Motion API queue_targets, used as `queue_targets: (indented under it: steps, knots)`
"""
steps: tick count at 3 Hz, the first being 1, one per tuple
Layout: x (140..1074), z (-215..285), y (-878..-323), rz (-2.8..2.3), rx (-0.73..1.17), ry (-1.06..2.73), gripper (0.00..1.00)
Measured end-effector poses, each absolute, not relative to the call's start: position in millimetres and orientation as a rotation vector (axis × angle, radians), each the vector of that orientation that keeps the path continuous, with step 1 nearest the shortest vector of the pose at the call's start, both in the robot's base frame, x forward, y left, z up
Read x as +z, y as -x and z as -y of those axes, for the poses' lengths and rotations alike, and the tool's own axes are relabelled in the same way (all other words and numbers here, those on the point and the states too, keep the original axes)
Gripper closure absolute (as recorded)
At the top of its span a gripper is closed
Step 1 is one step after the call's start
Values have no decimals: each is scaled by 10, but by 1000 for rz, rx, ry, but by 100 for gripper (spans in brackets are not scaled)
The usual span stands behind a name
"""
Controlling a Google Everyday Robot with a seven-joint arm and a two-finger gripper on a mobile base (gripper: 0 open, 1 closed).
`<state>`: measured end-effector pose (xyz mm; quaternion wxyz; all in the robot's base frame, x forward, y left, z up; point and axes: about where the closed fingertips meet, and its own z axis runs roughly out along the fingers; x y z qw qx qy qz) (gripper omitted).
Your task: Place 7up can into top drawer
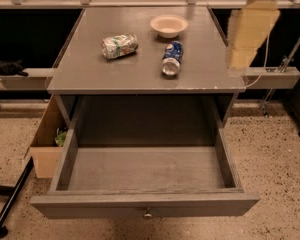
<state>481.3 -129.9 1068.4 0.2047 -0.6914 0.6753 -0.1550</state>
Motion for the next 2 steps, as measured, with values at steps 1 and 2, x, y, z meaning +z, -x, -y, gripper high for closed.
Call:
queue_targets:
  steps: [1, 2]
  knots:
    - [10686, 1148, -5156, -1815, -418, 1978, 0]
    - [10657, 1117, -5530, -1772, -421, 2018, 0]
